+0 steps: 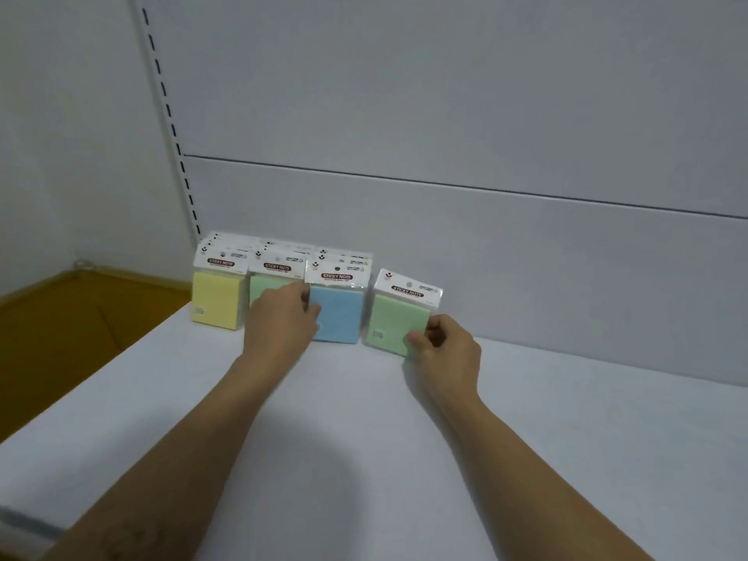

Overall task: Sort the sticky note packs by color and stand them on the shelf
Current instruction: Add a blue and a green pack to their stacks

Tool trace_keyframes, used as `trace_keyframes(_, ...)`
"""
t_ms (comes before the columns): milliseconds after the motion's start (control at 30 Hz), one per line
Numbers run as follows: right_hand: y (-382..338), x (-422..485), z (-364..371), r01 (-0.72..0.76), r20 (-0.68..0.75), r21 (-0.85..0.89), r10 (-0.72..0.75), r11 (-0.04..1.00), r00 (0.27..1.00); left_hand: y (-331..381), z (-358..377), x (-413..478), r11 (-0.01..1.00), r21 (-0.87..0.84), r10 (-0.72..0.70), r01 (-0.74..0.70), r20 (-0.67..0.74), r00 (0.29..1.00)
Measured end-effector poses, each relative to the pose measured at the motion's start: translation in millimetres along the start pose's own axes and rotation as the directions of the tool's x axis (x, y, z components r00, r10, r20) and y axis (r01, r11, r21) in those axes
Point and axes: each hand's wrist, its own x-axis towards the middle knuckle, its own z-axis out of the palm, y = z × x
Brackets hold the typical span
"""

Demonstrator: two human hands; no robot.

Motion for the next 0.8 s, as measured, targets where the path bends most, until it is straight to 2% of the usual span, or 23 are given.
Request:
trace_keyframes(133, -2.9, -1.1, 0.9, 0.051, 0.029, -0.041, -0.049, 0.998, 0.998, -3.1, 5.6, 2.0, 0.996, 0.091, 0.005, -0.005, 0.005, 1.0)
trace_keyframes(267, -3.3, -1.2, 4.0, 0.073, 0.042, -0.05, -0.071, 0.996, 0.997, -2.6, 5.6, -1.8, 0.998, 0.055, 0.027, -0.028, 0.027, 0.999)
trace_keyframes(333, -2.6, -0.5, 4.2, 0.078, 0.039, -0.043, -0.076, 0.996, 0.996, -0.1, 4.9, -7.9, 0.997, 0.036, 0.06, -0.063, 0.065, 0.996)
trace_keyframes(533, 2.5, 3.7, 3.6, 0.086, 0.04, -0.048, -0.084, 0.995, 0.996, 4.4, 10.5, -17.7, 0.98, 0.129, 0.125, -0.154, 0.209, 0.97)
trace_keyframes(800, 2.3, 1.0, 2.3, 0.105, 0.048, -0.039, -0.103, 0.994, 0.994, 7.4, 14.4, -17.4, 0.983, 0.116, 0.12, -0.141, 0.168, 0.978)
